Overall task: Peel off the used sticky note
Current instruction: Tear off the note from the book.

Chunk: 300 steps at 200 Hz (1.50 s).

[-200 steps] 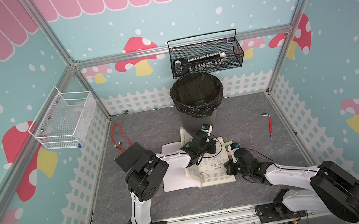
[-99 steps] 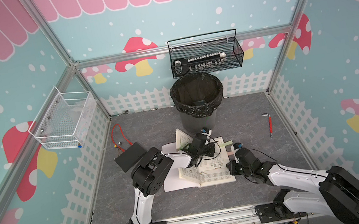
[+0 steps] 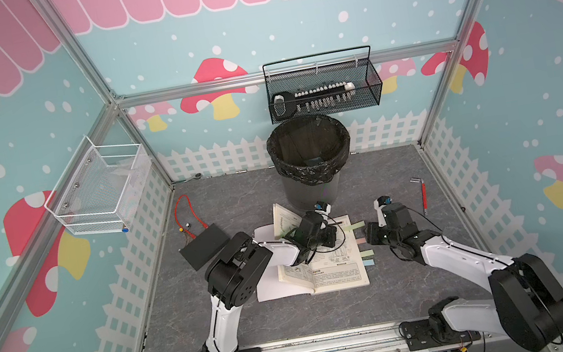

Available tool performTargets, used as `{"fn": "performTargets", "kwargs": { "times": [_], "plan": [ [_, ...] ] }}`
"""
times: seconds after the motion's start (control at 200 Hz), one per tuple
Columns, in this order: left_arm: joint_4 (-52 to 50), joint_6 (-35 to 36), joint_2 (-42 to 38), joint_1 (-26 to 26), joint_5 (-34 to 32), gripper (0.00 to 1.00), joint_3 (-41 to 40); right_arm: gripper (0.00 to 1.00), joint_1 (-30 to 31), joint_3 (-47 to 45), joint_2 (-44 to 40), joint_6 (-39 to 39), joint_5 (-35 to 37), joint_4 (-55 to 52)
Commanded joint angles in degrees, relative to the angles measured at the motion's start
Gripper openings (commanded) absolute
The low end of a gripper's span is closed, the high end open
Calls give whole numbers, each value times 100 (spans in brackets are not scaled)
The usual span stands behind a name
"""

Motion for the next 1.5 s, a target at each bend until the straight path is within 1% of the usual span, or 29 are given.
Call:
{"fn": "performTargets", "kwargs": {
  "times": [0.0, 0.22, 0.56, 0.715, 0.916, 1.061, 1.101, 1.121, 1.176, 1.226, 1.266, 1.381, 1.496],
  "plan": [
    [-209, 54, 132, 64, 5, 0, -126, 46, -46, 298, 419, -322, -243, 315],
    [-225, 60, 145, 81, 11, 0, -120, 45, -99, 506, 968, -385, -285, 489],
    [-252, 73, 176, 108, 13, 0, -109, 44, -139, 548, 1227, -379, -348, 695],
    [-264, 85, 179, 116, 5, 0, -118, 42, -143, 674, 1467, -405, -359, 757],
    [-297, 108, 204, 134, -9, 0, -118, 33, -152, 786, 1655, -388, -455, 862],
    [-316, 129, 235, 142, -6, 0, -100, 32, -152, 832, 1704, -362, -504, 872],
    [-313, 127, 233, 145, -9, 0, -100, 35, -152, 825, 1696, -344, -429, 823],
    [-315, 128, 232, 147, -9, 0, -97, 38, -144, 814, 1679, -339, -381, 794],
    [-316, 127, 246, 148, -1, 0, -96, 53, -152, 776, 1613, -320, -219, 691],
    [-321, 138, 249, 151, 5, 0, -89, 61, -167, 746, 1539, -288, -51, 579],
    [-319, 140, 260, 155, -3, 0, -83, 66, -193, 720, 1489, -270, 35, 510],
    [-315, 150, 281, 160, 9, 0, -77, 68, -265, 647, 1456, -281, 30, 513],
    [-325, 148, 299, 166, 11, 0, -82, 67, -292, 660, 1589, -287, -202, 646]
  ]
}}
